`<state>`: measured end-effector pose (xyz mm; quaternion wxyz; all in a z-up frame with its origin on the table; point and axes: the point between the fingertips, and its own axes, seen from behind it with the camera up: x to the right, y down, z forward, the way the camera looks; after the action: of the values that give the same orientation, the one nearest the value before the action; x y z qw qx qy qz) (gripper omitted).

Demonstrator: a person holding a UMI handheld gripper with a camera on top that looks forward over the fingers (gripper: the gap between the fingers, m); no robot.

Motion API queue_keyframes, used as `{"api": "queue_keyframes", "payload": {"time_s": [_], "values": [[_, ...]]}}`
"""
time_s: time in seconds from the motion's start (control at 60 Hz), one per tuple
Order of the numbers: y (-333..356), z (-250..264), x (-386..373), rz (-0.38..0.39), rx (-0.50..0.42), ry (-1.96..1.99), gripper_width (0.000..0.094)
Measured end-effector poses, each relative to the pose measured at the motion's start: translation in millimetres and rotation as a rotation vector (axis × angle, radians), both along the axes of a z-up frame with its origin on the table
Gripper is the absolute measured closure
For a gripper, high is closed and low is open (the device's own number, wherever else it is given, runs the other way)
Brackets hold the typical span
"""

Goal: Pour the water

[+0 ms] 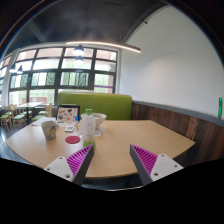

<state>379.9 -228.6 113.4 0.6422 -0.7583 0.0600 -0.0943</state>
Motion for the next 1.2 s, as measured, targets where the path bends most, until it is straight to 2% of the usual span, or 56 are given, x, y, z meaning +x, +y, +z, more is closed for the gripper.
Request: {"api": "queue_keyframes", "payload": {"time_s": [0.3, 0.567, 0.717, 0.817, 0.9, 0.933, 0.95, 0.983, 1.0, 1.067, 1.2], "values": [[22, -5, -32, 0.046, -0.003, 0.004, 0.0131], [93, -24, -77, 0.151, 0.000, 0.002, 0.0130], [157, -17, -69, 0.103, 0.024, -0.058, 0.0134], [207, -23, -68, 0.060, 0.004, -0.031, 0.0137], [234, -26, -60, 0.053, 0.003, -0.020, 0.0137], [242, -26, -61, 0.046, 0.007, -0.032, 0.0156], [246, -27, -61, 0.044, 0.007, -0.039, 0.0201], [251, -32, -54, 0.017, -0.006, -0.055, 0.0440], [252, -34, -53, 0.005, -0.013, -0.061, 0.0479], [258, -30, -45, -0.041, 0.027, -0.074, 0.0506], [259, -30, -54, -0.013, 0.019, -0.092, 0.0583]]}}
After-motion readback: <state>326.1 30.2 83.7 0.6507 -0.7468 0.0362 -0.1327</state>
